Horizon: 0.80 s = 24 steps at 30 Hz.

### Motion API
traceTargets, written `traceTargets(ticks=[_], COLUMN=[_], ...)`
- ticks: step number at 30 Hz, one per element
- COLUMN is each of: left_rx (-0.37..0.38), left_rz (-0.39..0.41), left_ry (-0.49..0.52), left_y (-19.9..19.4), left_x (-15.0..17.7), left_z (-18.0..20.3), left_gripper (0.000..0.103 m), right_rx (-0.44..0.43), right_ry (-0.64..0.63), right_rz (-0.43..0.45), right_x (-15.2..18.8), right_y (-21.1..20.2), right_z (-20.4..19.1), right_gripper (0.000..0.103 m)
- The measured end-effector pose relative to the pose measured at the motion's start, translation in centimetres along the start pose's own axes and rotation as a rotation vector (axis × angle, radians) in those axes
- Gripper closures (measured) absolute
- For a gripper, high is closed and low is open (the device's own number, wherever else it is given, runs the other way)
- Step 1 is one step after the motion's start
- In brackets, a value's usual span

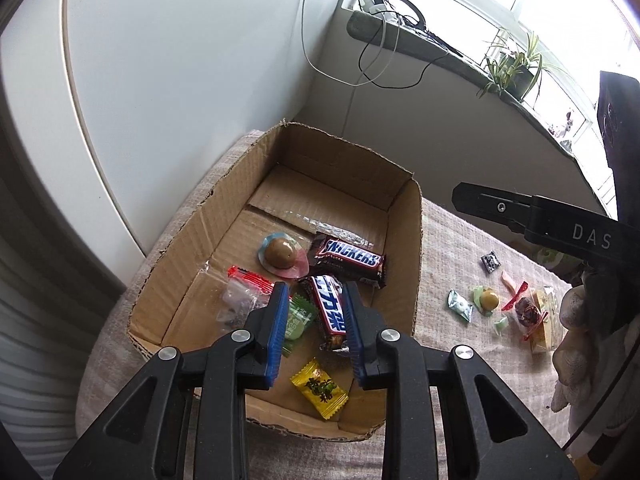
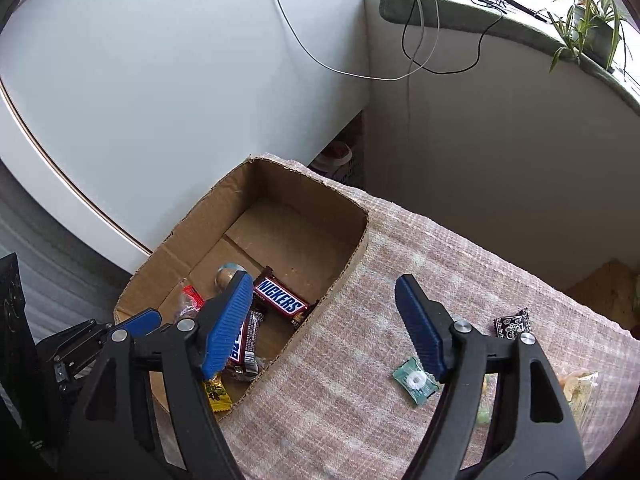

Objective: Organize snacks
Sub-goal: 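Carry both snacks into the box and open both tools, then move both tools back over the table toward the remaining snacks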

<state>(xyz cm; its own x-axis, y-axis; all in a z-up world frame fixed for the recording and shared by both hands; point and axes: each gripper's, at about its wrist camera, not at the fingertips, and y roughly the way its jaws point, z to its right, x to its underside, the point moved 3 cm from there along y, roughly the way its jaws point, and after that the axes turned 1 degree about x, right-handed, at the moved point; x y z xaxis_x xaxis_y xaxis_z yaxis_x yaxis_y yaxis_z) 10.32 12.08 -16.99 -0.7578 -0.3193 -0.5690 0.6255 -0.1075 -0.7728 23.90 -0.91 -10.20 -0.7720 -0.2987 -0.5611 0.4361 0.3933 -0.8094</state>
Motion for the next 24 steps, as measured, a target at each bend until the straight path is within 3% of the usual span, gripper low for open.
traceTargets(ticks=[14, 24], left_rx=[0.106, 0.177], left_rz=[-0.046, -0.121], left_ry=[0.111, 0.207], left_y=[1.2, 3.7], left_x=[0.9, 2.5], left_z=[6.8, 11.8], left_gripper=[0.077, 0.077], right_rx=[0.088, 0.112], right_ry=[0.177, 0.208], right_rz=[0.007, -0.025], right_x=[5.8, 12.4], right_y=[-6.0, -7.9], right_z=[10.6, 12.9], right_gripper=[0.027, 0.027])
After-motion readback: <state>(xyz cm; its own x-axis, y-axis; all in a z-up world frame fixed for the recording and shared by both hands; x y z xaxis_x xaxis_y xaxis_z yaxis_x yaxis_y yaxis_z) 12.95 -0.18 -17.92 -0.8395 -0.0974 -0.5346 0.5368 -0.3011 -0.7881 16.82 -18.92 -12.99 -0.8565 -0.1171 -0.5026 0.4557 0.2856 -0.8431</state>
